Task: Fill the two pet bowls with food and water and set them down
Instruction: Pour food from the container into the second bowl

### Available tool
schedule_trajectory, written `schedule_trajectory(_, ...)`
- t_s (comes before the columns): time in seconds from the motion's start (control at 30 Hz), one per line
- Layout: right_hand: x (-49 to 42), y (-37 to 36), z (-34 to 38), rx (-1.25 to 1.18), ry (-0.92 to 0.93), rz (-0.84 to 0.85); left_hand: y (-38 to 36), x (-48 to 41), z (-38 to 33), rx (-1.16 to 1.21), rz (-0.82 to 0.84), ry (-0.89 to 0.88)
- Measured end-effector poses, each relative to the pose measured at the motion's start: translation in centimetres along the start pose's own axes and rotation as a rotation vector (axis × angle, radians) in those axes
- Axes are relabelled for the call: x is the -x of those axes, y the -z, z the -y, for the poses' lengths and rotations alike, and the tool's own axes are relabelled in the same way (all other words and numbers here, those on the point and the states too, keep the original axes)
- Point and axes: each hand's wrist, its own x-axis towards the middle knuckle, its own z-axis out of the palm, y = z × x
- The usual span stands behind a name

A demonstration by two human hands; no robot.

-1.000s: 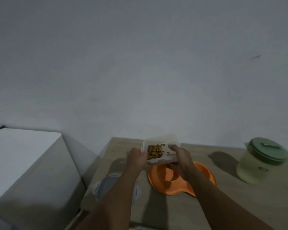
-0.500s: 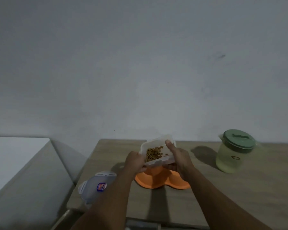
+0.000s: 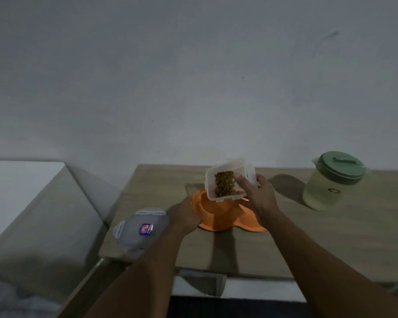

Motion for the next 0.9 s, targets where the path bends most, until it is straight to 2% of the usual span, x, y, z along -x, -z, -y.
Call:
schedule_trajectory(0.1, 0.4, -0.4, -0.2, 0.046, 0.085, -0.010, -1.1, -0.2, 1.4, 0.042, 0.035, -0.099)
schedule_trajectory(0.23, 0.4, -0.4, -0.7, 0.017, 0.121, -0.009, -2.9, -0.9, 2.7, -0.268, 0.008, -0.052)
schedule_trajectory(0.33, 0.2, -0.3, -1.0, 0.033, 0.159, 0.006, -3.7, -1.2, 2.9, -0.376, 0.002, -0.059)
schedule_trajectory(0.9, -0.5, 0.0, -1.7, 0.009, 0.176, 0.024, -4.3, -1.8, 2.7, -0.376, -0.044, -0.017)
